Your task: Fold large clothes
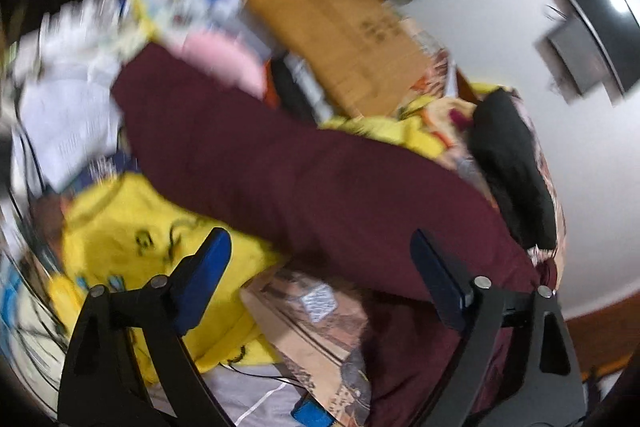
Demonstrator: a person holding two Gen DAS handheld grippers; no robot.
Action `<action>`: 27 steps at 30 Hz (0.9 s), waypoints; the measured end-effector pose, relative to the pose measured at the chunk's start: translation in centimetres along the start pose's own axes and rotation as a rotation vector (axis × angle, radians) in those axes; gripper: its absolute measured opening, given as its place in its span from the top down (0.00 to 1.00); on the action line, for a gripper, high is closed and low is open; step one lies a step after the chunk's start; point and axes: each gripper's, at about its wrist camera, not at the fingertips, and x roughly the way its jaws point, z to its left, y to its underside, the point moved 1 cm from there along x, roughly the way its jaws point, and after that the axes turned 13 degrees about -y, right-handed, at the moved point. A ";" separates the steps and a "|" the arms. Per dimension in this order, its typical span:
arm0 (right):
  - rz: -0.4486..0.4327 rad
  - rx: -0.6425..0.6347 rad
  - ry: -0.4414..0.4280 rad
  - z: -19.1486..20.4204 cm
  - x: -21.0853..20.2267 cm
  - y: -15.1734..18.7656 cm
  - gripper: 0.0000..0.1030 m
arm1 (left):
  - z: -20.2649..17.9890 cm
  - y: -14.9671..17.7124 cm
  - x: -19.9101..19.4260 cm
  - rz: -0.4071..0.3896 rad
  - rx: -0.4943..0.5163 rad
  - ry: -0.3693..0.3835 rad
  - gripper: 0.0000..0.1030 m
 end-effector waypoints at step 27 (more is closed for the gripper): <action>0.025 -0.038 0.038 -0.3 0.1 -0.7 0.00 | -1.1 -4.0 1.7 -0.144 -0.082 -0.055 0.96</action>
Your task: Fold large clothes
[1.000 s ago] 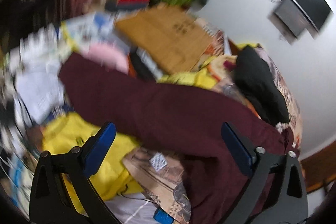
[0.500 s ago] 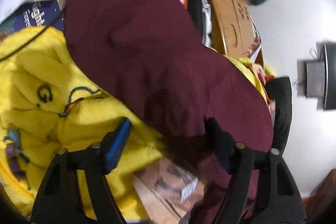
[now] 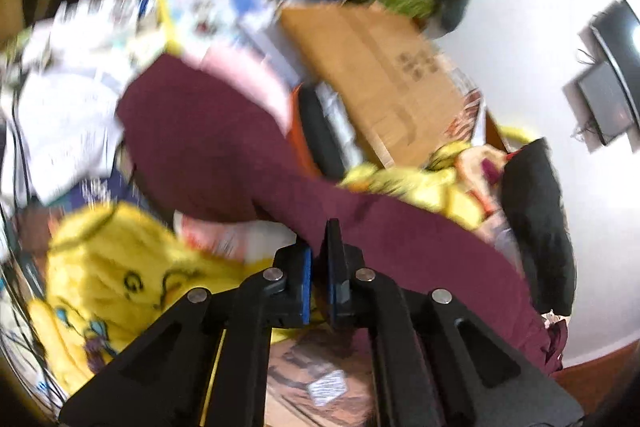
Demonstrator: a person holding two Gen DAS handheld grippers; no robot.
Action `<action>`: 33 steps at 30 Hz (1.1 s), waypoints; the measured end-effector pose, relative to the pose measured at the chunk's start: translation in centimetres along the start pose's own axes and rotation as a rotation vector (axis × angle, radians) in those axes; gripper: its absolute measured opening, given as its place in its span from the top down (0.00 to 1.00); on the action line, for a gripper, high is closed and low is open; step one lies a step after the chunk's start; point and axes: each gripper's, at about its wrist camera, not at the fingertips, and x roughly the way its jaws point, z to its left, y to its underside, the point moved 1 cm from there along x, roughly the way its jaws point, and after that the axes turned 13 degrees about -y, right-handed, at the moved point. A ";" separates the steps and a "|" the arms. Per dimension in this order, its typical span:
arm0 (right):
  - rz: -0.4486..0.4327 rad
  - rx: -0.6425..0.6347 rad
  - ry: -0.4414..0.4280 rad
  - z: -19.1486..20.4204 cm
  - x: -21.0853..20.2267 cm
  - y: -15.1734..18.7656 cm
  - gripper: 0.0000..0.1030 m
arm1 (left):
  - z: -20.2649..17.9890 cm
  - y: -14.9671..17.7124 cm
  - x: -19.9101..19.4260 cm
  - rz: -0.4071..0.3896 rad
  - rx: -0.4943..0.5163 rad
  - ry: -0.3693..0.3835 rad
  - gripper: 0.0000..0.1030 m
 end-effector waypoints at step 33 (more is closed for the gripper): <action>-0.035 -0.003 0.058 -5.8 -4.5 3.6 0.00 | -29.0 31.3 -14.8 0.109 1.163 0.416 0.94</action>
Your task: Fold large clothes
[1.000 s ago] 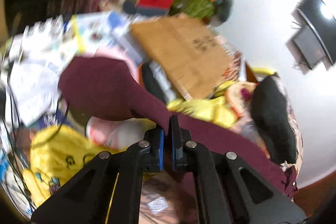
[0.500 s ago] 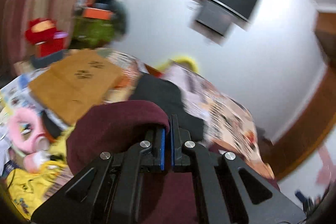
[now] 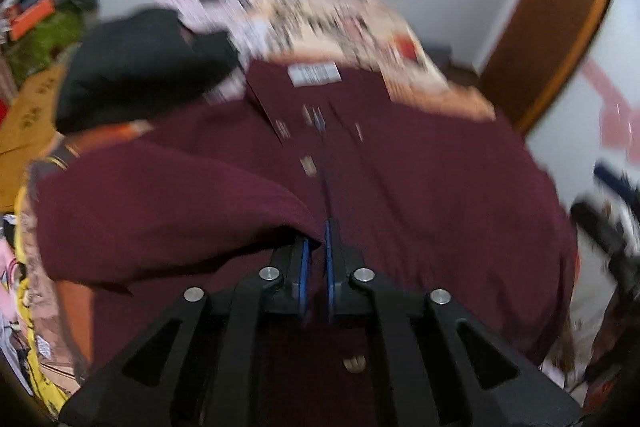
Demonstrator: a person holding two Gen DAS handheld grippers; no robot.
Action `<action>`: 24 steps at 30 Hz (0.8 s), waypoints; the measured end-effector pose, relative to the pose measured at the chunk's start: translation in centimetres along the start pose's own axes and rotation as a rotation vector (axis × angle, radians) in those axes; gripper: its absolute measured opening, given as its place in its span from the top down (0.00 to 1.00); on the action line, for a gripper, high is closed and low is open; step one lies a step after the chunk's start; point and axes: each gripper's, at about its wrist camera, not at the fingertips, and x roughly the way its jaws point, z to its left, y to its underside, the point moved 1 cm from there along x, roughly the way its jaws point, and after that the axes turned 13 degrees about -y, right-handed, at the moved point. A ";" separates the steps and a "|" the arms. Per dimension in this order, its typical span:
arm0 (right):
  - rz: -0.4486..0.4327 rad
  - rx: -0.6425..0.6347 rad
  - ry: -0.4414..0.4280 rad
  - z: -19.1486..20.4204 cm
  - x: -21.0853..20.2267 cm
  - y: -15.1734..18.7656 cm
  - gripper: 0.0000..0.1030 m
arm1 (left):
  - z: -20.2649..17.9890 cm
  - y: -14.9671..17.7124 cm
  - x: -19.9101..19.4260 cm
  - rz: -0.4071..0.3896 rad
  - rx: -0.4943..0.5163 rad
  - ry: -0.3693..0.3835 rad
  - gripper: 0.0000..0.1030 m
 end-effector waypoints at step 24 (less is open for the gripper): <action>0.050 -0.285 -0.206 11.8 4.4 -3.4 0.00 | 17.3 2.8 -10.3 -0.213 -0.196 -0.307 0.37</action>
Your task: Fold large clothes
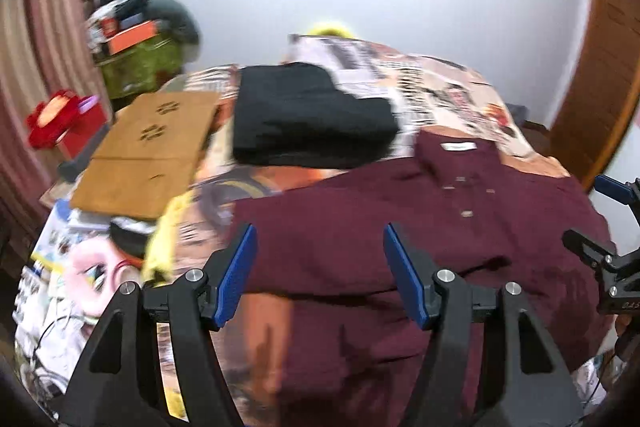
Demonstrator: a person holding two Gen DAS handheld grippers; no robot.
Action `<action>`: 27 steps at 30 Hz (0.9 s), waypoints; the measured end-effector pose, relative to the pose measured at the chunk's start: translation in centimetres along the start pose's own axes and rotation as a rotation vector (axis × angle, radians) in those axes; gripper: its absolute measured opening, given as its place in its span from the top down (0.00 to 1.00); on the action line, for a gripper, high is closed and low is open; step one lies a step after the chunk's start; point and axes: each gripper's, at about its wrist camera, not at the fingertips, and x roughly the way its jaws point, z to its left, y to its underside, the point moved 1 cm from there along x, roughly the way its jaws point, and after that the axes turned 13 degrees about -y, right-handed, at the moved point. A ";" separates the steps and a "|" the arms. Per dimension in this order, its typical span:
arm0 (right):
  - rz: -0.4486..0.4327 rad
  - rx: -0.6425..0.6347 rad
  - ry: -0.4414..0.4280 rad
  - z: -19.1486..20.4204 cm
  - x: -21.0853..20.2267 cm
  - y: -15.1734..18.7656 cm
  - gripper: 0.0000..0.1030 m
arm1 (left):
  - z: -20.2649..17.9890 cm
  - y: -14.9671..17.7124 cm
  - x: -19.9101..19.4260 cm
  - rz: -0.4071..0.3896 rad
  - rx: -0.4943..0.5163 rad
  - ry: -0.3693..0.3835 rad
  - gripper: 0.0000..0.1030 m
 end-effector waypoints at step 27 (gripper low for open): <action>0.478 -0.351 -0.148 14.3 21.2 0.4 0.51 | 10.8 9.3 9.1 0.265 -0.197 -0.031 0.38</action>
